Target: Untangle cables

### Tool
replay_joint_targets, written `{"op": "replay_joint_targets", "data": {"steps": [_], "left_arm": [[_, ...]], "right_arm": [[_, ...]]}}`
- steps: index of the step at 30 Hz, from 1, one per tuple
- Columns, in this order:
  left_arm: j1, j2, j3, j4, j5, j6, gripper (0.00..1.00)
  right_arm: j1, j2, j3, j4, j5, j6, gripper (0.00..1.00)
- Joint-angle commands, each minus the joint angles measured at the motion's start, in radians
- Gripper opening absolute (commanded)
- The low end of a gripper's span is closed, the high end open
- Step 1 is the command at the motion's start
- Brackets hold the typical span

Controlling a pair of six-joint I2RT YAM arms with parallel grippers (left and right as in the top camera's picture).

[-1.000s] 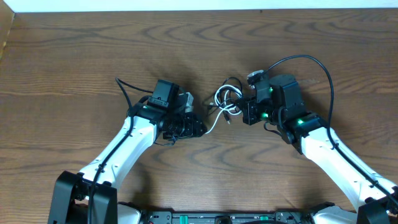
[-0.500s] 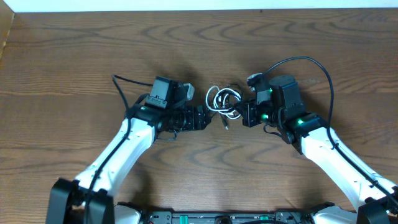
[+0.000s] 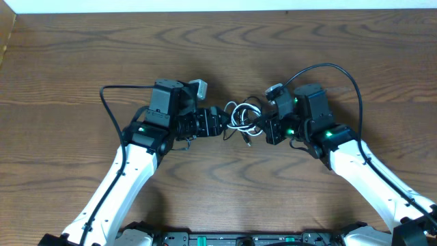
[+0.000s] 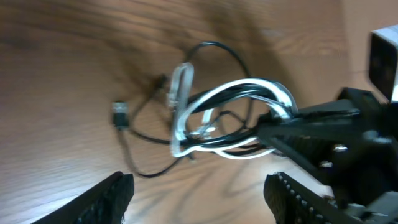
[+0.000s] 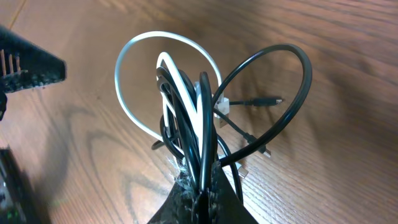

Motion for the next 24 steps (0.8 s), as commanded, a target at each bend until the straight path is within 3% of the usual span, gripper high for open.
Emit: {"op": "replay_joint_targets", "data": {"steps": [1, 13, 24], "left_arm": [[-0.031, 0.019, 0.038, 0.016, 0.092, -0.069, 0.7], [-0.107, 0.126, 0.038, 0.165, 0.107, -0.421, 0.66], [-0.106, 0.185, 0.038, 0.227, -0.1, -0.521, 0.63]], "right_arm": [[0.015, -0.021, 0.003, 0.01, -0.04, -0.044, 0.01], [0.06, -0.021, 0.003, 0.006, -0.058, -0.03, 0.01], [0.095, -0.021, 0.003, 0.006, -0.066, -0.03, 0.01]]}}
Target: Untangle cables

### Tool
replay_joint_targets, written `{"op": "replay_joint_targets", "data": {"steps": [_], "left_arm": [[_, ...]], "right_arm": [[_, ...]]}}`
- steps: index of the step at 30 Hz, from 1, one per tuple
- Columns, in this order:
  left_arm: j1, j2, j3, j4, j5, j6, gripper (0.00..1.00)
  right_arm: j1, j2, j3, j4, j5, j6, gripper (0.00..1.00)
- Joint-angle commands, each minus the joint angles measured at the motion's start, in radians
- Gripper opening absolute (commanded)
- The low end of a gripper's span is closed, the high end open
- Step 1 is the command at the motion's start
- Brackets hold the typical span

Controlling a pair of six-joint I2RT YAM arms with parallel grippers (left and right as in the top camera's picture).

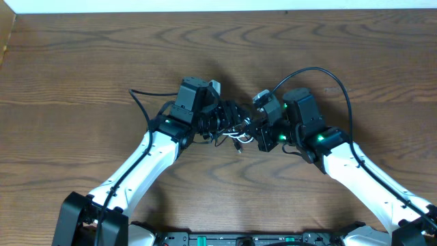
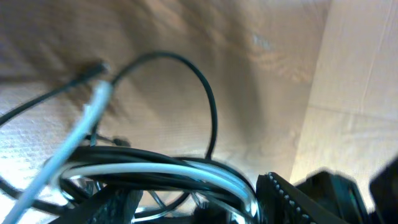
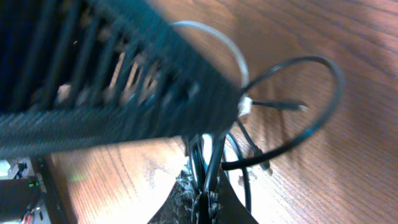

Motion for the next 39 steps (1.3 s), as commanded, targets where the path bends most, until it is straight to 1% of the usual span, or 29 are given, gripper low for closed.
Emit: {"op": "replay_joint_targets", "data": {"steps": [1, 4, 9, 12, 16, 19, 21, 25, 26, 27, 28, 29, 30, 32, 35, 38, 39], "left_arm": [[0.0, 0.009, 0.034, 0.023, -0.117, -0.066, 0.63], [0.0, 0.009, 0.034, 0.056, -0.162, -0.109, 0.63], [0.0, 0.009, 0.034, 0.119, -0.158, -0.116, 0.63], [-0.001, 0.01, 0.034, 0.1, -0.147, -0.116, 0.63], [-0.001, 0.01, 0.033, 0.024, -0.128, -0.115, 0.62], [-0.001, 0.012, 0.033, -0.037, -0.129, -0.098, 0.56], [-0.001, 0.013, 0.033, -0.044, -0.128, -0.08, 0.49], [0.001, 0.012, 0.033, -0.021, -0.129, -0.073, 0.24], [0.002, 0.012, 0.033, -0.009, -0.129, -0.07, 0.19], [0.003, 0.012, 0.033, 0.007, -0.128, -0.069, 0.11], [0.007, 0.012, 0.033, 0.023, -0.128, -0.062, 0.08], [0.013, 0.012, 0.033, 0.035, -0.128, -0.053, 0.08], [0.02, 0.011, 0.033, 0.041, -0.128, -0.043, 0.08], [0.037, 0.011, 0.033, 0.039, -0.126, -0.035, 0.07], [0.065, 0.011, 0.033, 0.027, -0.106, -0.009, 0.07], [0.091, 0.011, 0.033, 0.033, -0.052, 0.006, 0.08], [0.102, 0.011, 0.033, 0.046, -0.006, 0.022, 0.07]], "right_arm": [[0.025, -0.021, 0.003, 0.004, -0.03, -0.014, 0.01], [0.045, -0.021, 0.003, 0.004, -0.032, -0.025, 0.01], [0.088, -0.021, 0.003, 0.005, -0.04, -0.06, 0.01], [0.098, -0.021, 0.003, 0.011, -0.035, -0.06, 0.01], [0.098, -0.021, 0.003, 0.016, -0.026, -0.06, 0.01], [0.098, -0.021, 0.003, 0.021, -0.026, -0.06, 0.01], [0.098, -0.021, 0.003, 0.023, -0.026, -0.059, 0.01], [0.098, -0.021, 0.003, 0.018, -0.026, -0.059, 0.01], [0.098, -0.021, 0.003, 0.011, -0.026, -0.059, 0.03], [0.095, -0.021, 0.003, 0.002, -0.022, -0.059, 0.09], [0.09, -0.021, 0.003, -0.012, -0.016, -0.06, 0.23], [0.085, -0.021, 0.003, -0.025, 0.0, -0.059, 0.29], [0.074, -0.021, 0.003, -0.041, 0.027, -0.059, 0.32], [0.047, -0.021, 0.003, -0.056, 0.051, -0.042, 0.34], [-0.024, -0.021, 0.003, -0.055, 0.053, 0.037, 0.37], [-0.113, -0.021, 0.003, -0.053, 0.053, 0.129, 0.37], [-0.153, -0.021, 0.003, -0.053, 0.04, 0.174, 0.39]]}}
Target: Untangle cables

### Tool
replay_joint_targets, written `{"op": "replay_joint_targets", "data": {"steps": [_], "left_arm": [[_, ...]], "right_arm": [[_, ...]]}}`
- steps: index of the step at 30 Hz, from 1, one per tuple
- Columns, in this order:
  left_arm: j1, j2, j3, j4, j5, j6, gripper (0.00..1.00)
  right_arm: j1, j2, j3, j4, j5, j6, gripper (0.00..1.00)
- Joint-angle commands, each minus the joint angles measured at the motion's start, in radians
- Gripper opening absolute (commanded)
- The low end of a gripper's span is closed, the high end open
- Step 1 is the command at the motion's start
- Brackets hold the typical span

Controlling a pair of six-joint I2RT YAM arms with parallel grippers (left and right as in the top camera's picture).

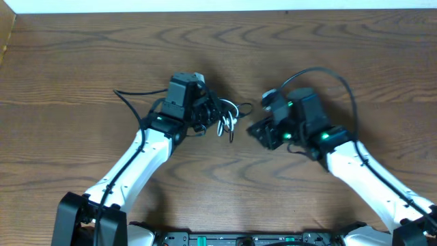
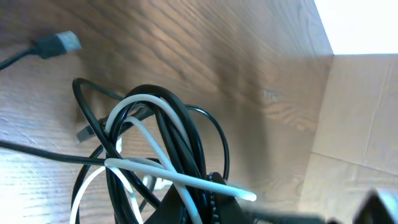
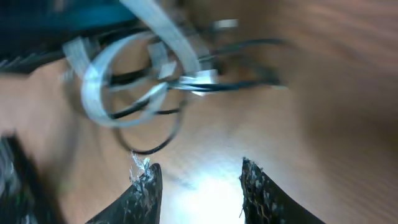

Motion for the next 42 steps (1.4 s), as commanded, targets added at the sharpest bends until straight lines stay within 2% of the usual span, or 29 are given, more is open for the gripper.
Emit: {"op": "replay_joint_targets", "data": {"steps": [1, 7, 11, 15, 25, 29, 33, 39, 42], "left_arm": [[0.027, 0.009, 0.029, 0.027, 0.113, 0.061, 0.08], [0.032, 0.009, 0.029, 0.165, 0.394, 0.174, 0.08], [0.032, 0.009, 0.029, 0.199, 0.525, 0.23, 0.07], [0.032, 0.009, 0.029, 0.199, 0.595, 0.261, 0.08], [0.032, 0.009, 0.029, 0.198, 0.644, 0.261, 0.07], [0.032, 0.009, 0.027, 0.17, 0.65, 0.316, 0.07], [0.031, 0.009, 0.024, 0.096, 0.65, 0.374, 0.08], [0.031, 0.009, 0.023, 0.033, 0.645, 0.477, 0.07], [0.031, 0.009, 0.023, -0.024, 0.591, 0.524, 0.08]], "right_arm": [[-0.096, -0.019, 0.003, 0.002, -0.014, 0.145, 0.39], [-0.138, -0.019, 0.003, 0.005, -0.245, 0.14, 0.39], [-0.122, -0.019, 0.003, 0.006, -0.307, 0.138, 0.4], [-0.108, -0.019, 0.003, 0.014, -0.346, 0.137, 0.4], [-0.107, -0.019, 0.003, 0.03, -0.343, 0.137, 0.4], [-0.107, -0.019, 0.003, 0.066, -0.339, 0.138, 0.31], [-0.107, -0.019, 0.003, 0.098, -0.338, 0.138, 0.02], [-0.107, -0.019, 0.003, 0.093, -0.338, 0.138, 0.01], [-0.107, -0.019, 0.003, 0.053, -0.354, 0.135, 0.01]]}}
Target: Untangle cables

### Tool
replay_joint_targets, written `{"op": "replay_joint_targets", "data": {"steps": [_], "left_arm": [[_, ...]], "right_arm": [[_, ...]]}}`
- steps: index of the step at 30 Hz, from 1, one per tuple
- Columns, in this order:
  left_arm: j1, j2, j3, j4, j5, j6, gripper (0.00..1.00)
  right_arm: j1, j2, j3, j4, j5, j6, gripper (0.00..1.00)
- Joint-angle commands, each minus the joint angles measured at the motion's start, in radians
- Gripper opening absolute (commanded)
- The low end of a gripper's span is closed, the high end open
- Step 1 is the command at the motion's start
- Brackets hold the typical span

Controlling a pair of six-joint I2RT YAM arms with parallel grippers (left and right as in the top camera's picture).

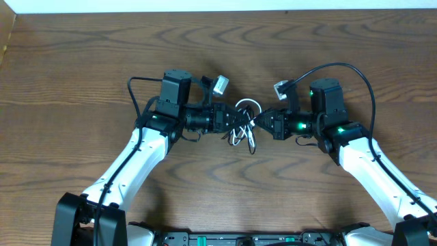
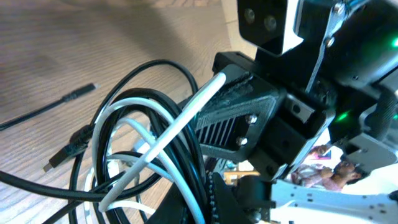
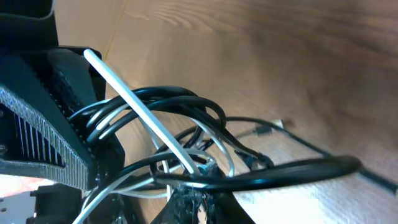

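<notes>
A tangle of black and white cables (image 1: 244, 120) hangs between my two grippers at the middle of the table. From the left, my left gripper (image 1: 231, 123) is shut on the bundle (image 2: 146, 127), its jaws (image 2: 208, 198) pinching several black and white strands. From the right, my right gripper (image 1: 261, 124) is shut on it too; strands (image 3: 180, 124) cross over its closed tips (image 3: 198, 202). Loose plug ends (image 1: 250, 143) dangle toward the front. The grippers face each other, almost touching.
The wooden table (image 1: 218, 55) runs to a white wall at the back. The left arm's own black lead (image 1: 134, 92) loops out behind it, and the right arm's lead (image 1: 358, 78) arches over its wrist.
My right gripper was open and apart on the right; now it is shut on the bundle. My left gripper, still shut on the cables, has moved right toward the centre.
First my right gripper held the bundle with the left open beside it. Then the left was open around the bundle. Later the left held it alone at the left while the right stood open and away. Now both are shut on it.
</notes>
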Motion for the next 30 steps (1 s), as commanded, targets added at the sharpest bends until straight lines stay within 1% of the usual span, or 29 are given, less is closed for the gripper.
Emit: {"op": "replay_joint_targets", "data": {"steps": [1, 5, 10, 16, 20, 22, 25, 27, 30], "left_arm": [[0.002, 0.009, 0.023, -0.058, -0.054, 0.112, 0.08], [0.002, 0.009, 0.023, -0.175, -0.2, 0.183, 0.08], [0.002, 0.009, 0.023, -0.241, -0.327, 0.208, 0.08], [0.002, 0.009, 0.023, -0.288, -0.343, 0.221, 0.07], [0.002, 0.009, 0.023, -0.35, -0.34, 0.222, 0.07], [0.002, 0.009, 0.023, -0.386, -0.324, 0.224, 0.08], [0.002, 0.009, 0.023, -0.418, -0.254, 0.264, 0.08], [0.002, 0.008, 0.023, -0.423, -0.203, 0.278, 0.07], [0.002, 0.008, 0.023, -0.423, -0.174, 0.29, 0.07]], "right_arm": [[0.005, -0.019, 0.003, -0.037, -0.039, -0.014, 0.01], [0.005, -0.019, 0.003, -0.106, -0.126, -0.047, 0.01], [0.005, -0.019, 0.003, -0.156, -0.147, -0.056, 0.01], [0.005, -0.019, 0.003, -0.142, -0.208, -0.081, 0.01], [0.004, -0.019, 0.003, -0.033, -0.28, -0.08, 0.01], [0.003, -0.019, 0.003, 0.049, -0.286, -0.048, 0.01], [-0.007, -0.019, 0.003, 0.136, -0.22, -0.019, 0.01], [-0.013, -0.019, 0.003, 0.151, -0.107, -0.017, 0.01], [-0.014, -0.019, 0.003, 0.111, 0.115, -0.017, 0.01]]}}
